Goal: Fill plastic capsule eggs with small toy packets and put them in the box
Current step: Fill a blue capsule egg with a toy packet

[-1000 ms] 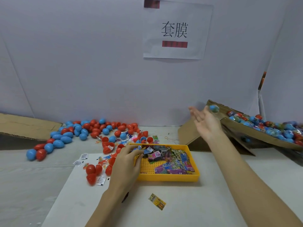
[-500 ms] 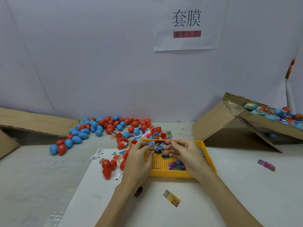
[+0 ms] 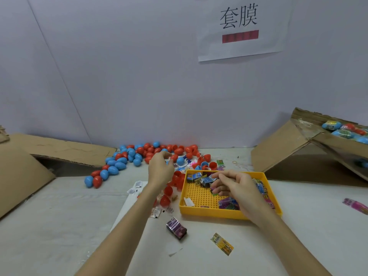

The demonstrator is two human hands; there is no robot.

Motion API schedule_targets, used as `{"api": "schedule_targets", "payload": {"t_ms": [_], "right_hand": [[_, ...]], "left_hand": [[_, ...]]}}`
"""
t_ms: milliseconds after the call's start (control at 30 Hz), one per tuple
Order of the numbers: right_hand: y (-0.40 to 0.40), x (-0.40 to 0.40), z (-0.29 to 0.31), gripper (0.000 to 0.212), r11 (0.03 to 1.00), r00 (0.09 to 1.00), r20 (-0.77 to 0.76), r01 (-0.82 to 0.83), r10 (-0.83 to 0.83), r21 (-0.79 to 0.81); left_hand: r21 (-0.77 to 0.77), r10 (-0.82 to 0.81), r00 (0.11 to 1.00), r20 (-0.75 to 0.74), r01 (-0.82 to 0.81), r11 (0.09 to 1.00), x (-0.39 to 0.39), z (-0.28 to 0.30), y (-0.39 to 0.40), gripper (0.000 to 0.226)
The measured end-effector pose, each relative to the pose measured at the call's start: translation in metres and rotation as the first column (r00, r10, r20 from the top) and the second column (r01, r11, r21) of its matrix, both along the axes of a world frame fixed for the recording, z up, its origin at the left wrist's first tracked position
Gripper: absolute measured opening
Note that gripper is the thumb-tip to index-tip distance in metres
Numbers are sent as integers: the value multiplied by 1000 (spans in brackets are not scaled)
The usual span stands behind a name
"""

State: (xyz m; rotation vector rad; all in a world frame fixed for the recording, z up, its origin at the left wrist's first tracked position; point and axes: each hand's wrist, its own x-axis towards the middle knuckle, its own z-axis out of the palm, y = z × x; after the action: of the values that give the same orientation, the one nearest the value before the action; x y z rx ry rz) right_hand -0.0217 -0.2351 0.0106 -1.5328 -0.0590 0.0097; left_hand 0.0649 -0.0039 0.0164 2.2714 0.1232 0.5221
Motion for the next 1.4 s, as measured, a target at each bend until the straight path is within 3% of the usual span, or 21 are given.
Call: {"api": "schedule_targets", "payload": {"t_ms": [67, 133, 200, 333, 400, 467, 533, 633, 700, 833, 1067, 1200, 1400], "right_hand": [[0, 1, -1, 21, 1000, 1000, -1, -1, 1, -5], [-1, 2, -2, 21, 1000, 1000, -3, 1, -1, -16], [-1, 3, -3, 21, 1000, 1000, -4, 1, -1, -29], [-1, 5, -5, 22, 999, 1000, -5, -8, 8, -32], [-1, 6, -5, 22, 999, 1000, 1, -13, 13, -32], [-1, 6, -5, 22, 999, 1000, 2, -14, 14, -38], [-1, 5, -5, 21, 999, 1000, 8, -9, 10, -39], [0, 2, -4, 21, 1000, 999, 38, -3, 4, -17], [-1, 0, -3, 23, 1000, 999, 44, -24, 24, 3], [-3, -3, -3, 20, 996, 997, 54, -47, 51, -71], [-2, -1, -5, 18, 999, 999, 37, -30, 31, -24], [1, -2, -4, 26, 998, 999, 35, 16, -14, -68], [-1, -1, -7, 18, 996, 996, 91, -15, 23, -83]], "left_hand": [[304, -21, 996, -85, 46, 952, 22, -3, 10, 33], [562, 4, 986, -169, 93, 822, 35, -9, 13, 33], [649, 33, 988, -149, 73, 757, 42, -17, 10, 23], [642, 43, 996, -78, 17, 767, 43, -20, 3, 17], [580, 5, 1000, -18, 6, 815, 37, -12, 1, 17], [454, -65, 993, 95, 15, 891, 21, -1, -8, 19], [278, -182, 965, 187, 125, 952, -6, 9, -24, 20], [21, -338, 915, 222, 342, 940, -52, 4, -52, 25], [-60, -352, 907, 232, 375, 925, -79, -11, -64, 25], [-17, -369, 887, 277, 389, 921, -100, -23, -71, 23], [119, -466, 841, 273, 451, 884, -99, -24, -57, 46], [82, -445, 851, 280, 440, 894, -99, -23, -59, 34], [74, -439, 861, 255, 436, 897, -100, -24, -61, 31]]}}
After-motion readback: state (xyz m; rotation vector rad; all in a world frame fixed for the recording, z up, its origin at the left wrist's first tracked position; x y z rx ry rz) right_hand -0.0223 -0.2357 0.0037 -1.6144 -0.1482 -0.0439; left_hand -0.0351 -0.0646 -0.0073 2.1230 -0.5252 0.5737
